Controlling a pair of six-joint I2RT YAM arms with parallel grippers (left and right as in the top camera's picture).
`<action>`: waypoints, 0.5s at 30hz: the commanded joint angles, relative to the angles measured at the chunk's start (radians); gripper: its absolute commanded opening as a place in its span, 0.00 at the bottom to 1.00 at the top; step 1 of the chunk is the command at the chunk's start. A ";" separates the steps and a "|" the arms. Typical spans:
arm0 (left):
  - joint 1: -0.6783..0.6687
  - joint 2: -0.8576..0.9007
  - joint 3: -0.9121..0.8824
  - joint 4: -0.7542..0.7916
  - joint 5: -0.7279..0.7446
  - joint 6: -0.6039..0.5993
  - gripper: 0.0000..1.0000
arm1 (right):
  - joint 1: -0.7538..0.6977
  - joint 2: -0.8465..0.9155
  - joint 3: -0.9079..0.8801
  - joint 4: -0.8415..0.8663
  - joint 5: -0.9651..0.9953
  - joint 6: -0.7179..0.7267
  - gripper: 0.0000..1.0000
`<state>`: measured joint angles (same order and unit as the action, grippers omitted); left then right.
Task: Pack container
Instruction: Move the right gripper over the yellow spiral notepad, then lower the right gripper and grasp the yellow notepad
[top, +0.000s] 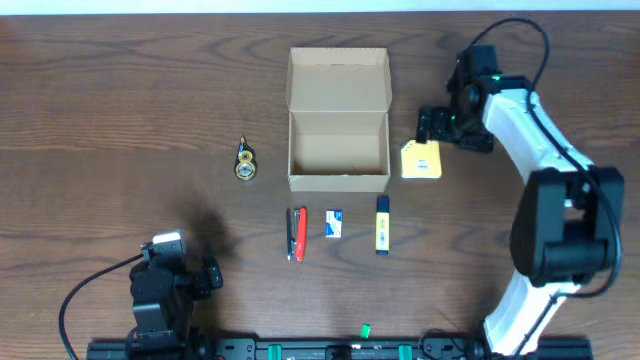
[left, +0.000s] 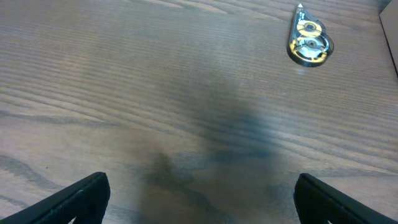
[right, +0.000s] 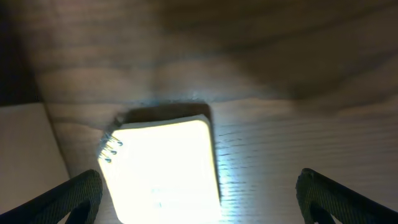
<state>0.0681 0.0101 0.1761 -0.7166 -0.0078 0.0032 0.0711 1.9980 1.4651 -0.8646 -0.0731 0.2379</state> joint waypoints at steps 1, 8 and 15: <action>-0.003 -0.006 -0.016 -0.008 -0.011 -0.003 0.95 | 0.029 0.027 0.012 -0.009 -0.052 -0.019 0.99; -0.003 -0.006 -0.016 -0.008 -0.011 -0.003 0.95 | 0.073 0.053 0.012 -0.068 -0.040 -0.056 0.93; -0.003 -0.006 -0.016 -0.008 -0.011 -0.003 0.95 | 0.073 0.086 0.012 -0.105 -0.030 -0.056 0.94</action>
<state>0.0681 0.0101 0.1761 -0.7166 -0.0078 0.0032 0.1425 2.0686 1.4651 -0.9646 -0.1081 0.1967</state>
